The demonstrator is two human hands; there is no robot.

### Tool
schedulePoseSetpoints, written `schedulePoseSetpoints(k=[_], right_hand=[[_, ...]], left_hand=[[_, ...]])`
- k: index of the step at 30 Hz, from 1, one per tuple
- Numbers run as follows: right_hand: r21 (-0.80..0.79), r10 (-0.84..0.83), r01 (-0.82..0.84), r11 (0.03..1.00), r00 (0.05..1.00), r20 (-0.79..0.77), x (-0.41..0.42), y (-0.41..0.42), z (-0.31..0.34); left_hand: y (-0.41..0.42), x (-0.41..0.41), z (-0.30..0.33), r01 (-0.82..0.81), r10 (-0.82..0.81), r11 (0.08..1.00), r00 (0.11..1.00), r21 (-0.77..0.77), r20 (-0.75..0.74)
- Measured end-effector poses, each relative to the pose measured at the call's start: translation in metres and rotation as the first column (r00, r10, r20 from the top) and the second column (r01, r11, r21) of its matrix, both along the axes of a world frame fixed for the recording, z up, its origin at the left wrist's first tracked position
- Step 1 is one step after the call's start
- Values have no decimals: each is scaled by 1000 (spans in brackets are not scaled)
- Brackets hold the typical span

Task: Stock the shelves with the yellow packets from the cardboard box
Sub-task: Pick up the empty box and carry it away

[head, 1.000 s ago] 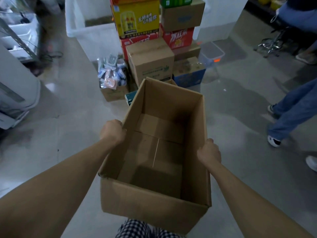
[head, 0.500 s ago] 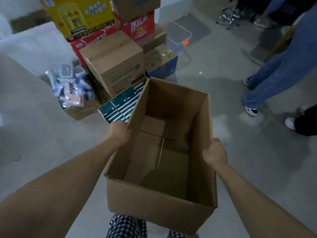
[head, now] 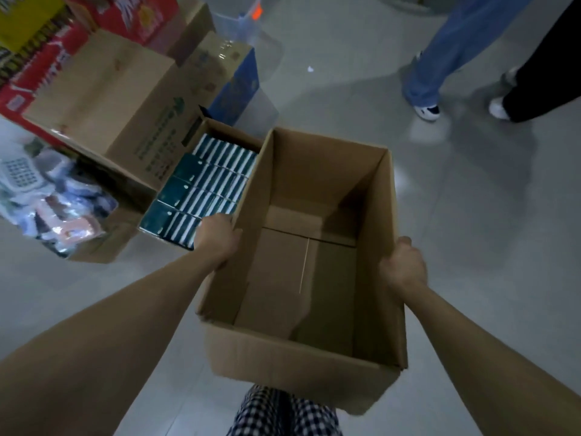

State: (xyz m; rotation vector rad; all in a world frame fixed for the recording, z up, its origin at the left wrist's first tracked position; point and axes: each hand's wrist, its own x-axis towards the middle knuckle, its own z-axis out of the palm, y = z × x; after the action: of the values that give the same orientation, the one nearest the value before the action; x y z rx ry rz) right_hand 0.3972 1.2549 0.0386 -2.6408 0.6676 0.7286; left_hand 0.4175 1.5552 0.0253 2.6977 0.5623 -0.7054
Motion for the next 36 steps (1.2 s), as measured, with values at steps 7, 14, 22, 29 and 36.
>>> schedulePoseSetpoints(k=[7,14,22,29,36], right_hand=[[-7,-53,53,999,999,-5,9,-4,-50],[-21,-87,86,996,996,-14,24,15,-118],[-18,-169,169,985,985,16,34,56,-196],[-32,-219,224,974,969,112,40,88,-259],[-40,-220,232,972,955,199,50,109,-323]], left_hand=[[-13,21,-49,101,-99,992,995,81,-26],[1,43,-108,155,-144,980,985,122,-99],[36,80,-188,122,-123,992,990,-18,-70],[69,107,-250,135,-138,986,990,-95,-29],[89,118,-311,128,-125,985,992,-120,33]])
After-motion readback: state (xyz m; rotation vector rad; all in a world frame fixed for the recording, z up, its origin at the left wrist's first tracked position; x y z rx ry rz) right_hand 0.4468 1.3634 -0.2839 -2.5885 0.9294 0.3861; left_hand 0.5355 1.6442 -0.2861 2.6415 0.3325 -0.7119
